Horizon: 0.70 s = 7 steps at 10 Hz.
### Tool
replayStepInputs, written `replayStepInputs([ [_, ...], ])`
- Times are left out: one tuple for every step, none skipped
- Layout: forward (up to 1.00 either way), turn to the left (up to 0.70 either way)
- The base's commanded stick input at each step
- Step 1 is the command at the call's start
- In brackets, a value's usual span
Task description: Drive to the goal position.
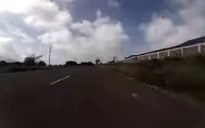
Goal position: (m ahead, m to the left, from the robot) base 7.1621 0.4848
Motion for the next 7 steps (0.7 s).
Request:
replayStepInputs([
  [1.0,0.0],
  [1.0,0.0],
  [1.0,0.0],
  [1.0,0.0],
  [1.0,0.0],
  [1.0,0.0],
  [1.0,0.0],
])
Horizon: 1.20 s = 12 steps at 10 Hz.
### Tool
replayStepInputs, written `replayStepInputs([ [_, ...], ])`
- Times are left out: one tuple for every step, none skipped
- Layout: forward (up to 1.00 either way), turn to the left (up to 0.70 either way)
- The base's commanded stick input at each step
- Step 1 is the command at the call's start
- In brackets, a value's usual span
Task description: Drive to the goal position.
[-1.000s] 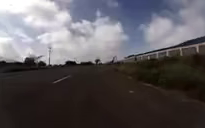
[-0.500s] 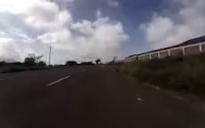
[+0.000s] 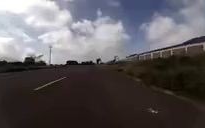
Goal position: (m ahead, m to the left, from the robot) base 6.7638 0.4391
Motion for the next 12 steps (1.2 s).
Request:
replayStepInputs([
  [1.0,0.0],
  [1.0,0.0],
  [1.0,0.0],
  [1.0,0.0],
  [1.0,0.0],
  [1.0,0.0],
  [1.0,0.0],
  [1.0,0.0],
  [1.0,0.0],
  [1.0,0.0],
  [1.0,0.0],
  [1.0,0.0],
])
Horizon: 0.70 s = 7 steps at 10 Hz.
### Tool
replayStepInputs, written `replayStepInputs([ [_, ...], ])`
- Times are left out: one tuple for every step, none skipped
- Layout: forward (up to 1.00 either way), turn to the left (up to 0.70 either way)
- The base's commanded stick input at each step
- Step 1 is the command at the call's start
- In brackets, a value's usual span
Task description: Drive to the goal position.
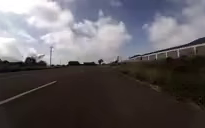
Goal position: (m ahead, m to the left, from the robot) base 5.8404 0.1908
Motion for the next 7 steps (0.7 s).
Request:
replayStepInputs([
  [1.0,0.0],
  [1.0,0.0],
  [1.0,0.0],
  [1.0,0.0],
  [1.0,0.0],
  [1.0,0.0],
  [1.0,0.0],
])
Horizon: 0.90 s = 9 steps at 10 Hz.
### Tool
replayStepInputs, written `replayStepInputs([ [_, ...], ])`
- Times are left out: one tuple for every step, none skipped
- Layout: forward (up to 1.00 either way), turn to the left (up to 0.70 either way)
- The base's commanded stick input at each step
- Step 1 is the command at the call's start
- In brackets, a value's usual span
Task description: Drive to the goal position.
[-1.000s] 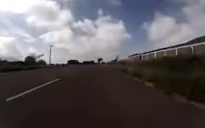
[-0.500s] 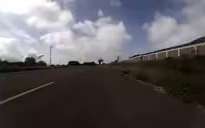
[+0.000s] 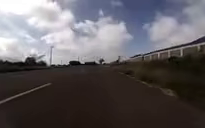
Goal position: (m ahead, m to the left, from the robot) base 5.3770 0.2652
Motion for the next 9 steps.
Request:
replayStepInputs([
  [1.0,0.0],
  [1.0,0.0],
  [1.0,0.0],
  [1.0,0.0],
  [1.0,0.0],
  [1.0,0.0],
  [1.0,0.0],
  [1.0,0.0],
  [1.0,0.0],
])
